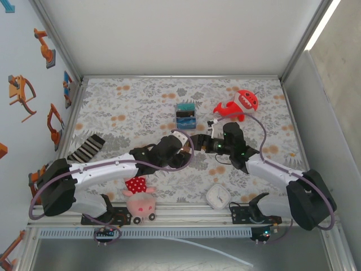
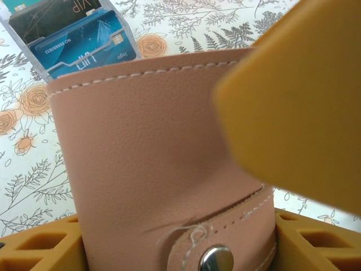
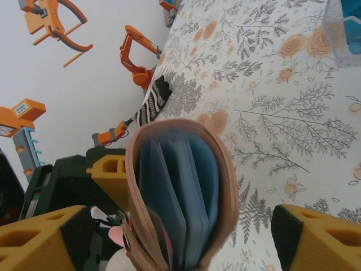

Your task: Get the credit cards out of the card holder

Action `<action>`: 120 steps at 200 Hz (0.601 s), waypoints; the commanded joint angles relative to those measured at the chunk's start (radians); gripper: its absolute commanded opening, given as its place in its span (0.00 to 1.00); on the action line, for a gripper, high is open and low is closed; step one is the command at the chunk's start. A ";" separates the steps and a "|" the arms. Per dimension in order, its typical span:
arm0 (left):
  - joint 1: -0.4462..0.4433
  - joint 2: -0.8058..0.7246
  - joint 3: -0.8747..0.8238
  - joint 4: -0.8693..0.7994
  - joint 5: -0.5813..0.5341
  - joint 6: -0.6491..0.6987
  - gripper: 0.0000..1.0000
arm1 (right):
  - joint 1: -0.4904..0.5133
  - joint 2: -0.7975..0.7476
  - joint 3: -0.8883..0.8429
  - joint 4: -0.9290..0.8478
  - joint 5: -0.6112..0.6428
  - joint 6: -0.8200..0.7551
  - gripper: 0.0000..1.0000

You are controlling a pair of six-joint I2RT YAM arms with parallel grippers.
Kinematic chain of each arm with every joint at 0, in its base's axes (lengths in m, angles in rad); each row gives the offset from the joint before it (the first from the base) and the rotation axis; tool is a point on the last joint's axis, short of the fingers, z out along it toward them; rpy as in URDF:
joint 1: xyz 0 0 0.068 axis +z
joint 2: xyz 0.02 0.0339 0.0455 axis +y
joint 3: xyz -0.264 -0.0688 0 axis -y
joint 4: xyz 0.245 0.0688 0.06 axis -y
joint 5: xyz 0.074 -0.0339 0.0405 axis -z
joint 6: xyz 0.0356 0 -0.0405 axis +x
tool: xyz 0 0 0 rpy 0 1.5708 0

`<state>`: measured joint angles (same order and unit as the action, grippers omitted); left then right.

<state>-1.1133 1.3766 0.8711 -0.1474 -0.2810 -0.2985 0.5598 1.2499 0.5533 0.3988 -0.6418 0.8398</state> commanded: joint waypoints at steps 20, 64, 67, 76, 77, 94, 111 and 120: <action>-0.012 -0.049 0.009 0.060 0.026 0.014 0.67 | 0.012 0.069 0.036 0.167 -0.052 0.059 0.63; -0.012 -0.057 0.005 0.096 0.026 0.017 0.68 | 0.018 0.124 0.039 0.229 -0.059 0.099 0.33; -0.012 -0.057 0.005 0.096 0.026 0.016 0.68 | 0.018 0.128 0.041 0.231 -0.058 0.100 0.31; -0.012 -0.057 0.005 0.103 0.026 0.018 0.69 | 0.018 0.132 0.042 0.232 -0.055 0.101 0.23; -0.012 -0.057 0.005 0.103 0.026 0.018 0.70 | 0.018 0.133 0.042 0.233 -0.054 0.101 0.22; -0.011 -0.063 0.001 0.119 0.025 0.019 0.75 | 0.018 0.144 0.052 0.232 -0.051 0.099 0.09; -0.012 -0.079 -0.015 0.141 0.024 0.018 0.87 | 0.018 0.154 0.067 0.228 -0.049 0.095 0.00; -0.011 -0.093 -0.021 0.148 0.018 0.021 0.94 | 0.018 0.158 0.073 0.226 -0.044 0.090 0.00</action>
<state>-1.1160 1.3510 0.8604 -0.1036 -0.2779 -0.2989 0.5694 1.3899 0.5808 0.5980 -0.6891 0.9352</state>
